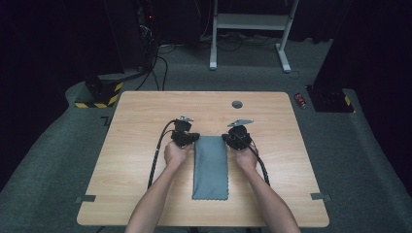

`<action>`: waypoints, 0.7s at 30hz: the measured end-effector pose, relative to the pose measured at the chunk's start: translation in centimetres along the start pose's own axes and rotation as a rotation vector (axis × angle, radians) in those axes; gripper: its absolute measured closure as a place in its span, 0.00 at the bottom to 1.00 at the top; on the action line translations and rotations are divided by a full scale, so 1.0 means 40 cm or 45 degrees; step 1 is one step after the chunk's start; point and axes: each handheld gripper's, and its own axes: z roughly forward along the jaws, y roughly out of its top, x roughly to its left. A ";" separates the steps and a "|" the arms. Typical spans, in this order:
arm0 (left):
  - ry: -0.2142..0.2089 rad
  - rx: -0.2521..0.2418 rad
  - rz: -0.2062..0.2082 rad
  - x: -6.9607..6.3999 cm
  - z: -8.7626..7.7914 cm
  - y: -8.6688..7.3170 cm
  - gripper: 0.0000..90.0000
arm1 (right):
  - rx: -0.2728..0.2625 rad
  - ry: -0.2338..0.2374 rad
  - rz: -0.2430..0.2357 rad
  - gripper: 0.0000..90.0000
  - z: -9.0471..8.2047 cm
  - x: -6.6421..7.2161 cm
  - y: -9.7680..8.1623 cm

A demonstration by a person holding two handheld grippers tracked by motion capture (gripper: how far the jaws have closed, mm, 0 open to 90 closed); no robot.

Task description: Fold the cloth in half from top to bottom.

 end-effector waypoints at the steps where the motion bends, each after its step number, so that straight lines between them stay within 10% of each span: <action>1: 0.002 0.006 0.010 -0.001 -0.001 0.005 0.99 | -0.005 0.003 -0.003 0.99 -0.002 -0.002 0.002; 21: -0.002 -0.068 0.105 -0.013 -0.043 0.066 0.98 | -0.060 -0.003 -0.024 0.99 -0.046 -0.018 0.061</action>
